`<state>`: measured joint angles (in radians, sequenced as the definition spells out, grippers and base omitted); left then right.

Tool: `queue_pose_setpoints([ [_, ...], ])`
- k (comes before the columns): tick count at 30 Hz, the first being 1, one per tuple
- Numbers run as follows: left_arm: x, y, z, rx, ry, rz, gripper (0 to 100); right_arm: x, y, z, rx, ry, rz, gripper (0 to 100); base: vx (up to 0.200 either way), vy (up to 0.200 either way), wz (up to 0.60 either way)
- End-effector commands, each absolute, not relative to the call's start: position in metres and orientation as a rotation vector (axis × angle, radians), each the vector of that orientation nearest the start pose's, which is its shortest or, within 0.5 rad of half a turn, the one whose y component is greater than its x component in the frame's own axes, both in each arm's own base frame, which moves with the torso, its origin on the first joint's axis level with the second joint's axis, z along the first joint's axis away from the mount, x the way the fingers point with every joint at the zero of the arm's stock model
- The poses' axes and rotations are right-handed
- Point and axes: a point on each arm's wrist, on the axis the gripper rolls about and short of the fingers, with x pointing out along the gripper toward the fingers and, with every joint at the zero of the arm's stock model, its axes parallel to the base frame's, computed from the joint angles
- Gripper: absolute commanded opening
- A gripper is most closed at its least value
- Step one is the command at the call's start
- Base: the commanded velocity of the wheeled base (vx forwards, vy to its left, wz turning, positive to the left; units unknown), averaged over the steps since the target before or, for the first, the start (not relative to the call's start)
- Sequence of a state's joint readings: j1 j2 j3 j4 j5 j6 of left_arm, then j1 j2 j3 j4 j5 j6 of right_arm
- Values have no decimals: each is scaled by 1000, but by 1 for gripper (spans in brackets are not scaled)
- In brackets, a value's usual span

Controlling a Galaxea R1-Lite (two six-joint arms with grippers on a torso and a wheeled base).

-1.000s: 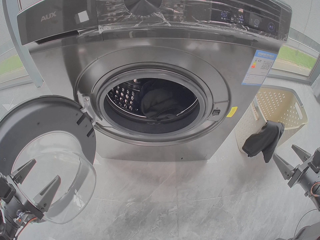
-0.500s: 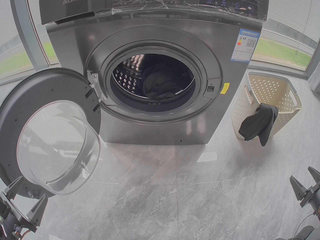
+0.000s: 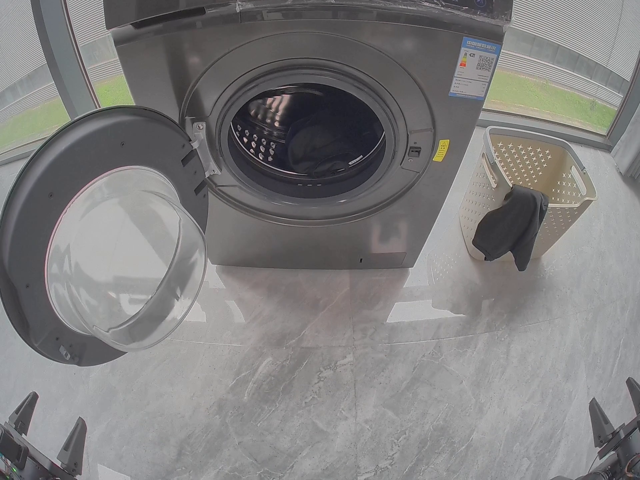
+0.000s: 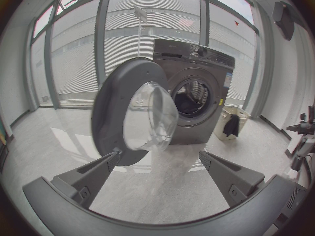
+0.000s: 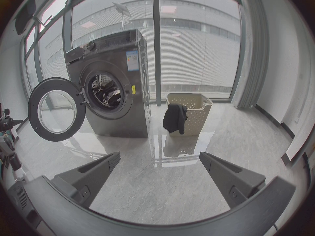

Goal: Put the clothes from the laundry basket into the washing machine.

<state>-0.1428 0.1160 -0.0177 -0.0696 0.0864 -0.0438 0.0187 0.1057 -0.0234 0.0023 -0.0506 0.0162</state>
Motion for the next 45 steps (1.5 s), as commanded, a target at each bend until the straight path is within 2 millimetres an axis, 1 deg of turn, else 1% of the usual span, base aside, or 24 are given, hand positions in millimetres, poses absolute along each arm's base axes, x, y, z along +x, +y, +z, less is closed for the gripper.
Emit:
queue_pose_setpoints([
  [1, -19, 2, 82, -39, 6, 66, 100, -24, -1, 82, 7, 7, -87, 100, 0, 0, 0],
  [2, -23, 1, 80, -44, -40, 65, 100, -24, -2, 82, 26, 3, -121, 100, 0, 0, 0],
  [4, -23, 1, 79, -55, -32, 59, 100, -24, -3, 82, 40, 0, -153, 100, 0, 0, 0],
  [6, -23, 1, 78, -37, -21, 46, 100, -24, -2, 81, 47, 8, -101, 100, 0, 0, 0],
  [8, -23, 1, 76, -17, 3, 37, 100, -22, 1, 76, 2, 26, 32, 100, 0, 0, 0],
  [9, -23, 1, 76, -12, 4, 34, 100, -23, 1, 76, -10, 21, 49, 100, 0, 0, 0],
  [13, -23, 1, 75, -9, 4, 32, 100, -23, 1, 76, -4, 18, 8, 100, 0, 0, 0],
  [45, -23, 1, 76, -20, 4, 32, 100, -23, 0, 76, -3, 14, -2, 100, 0, -200, 0],
])
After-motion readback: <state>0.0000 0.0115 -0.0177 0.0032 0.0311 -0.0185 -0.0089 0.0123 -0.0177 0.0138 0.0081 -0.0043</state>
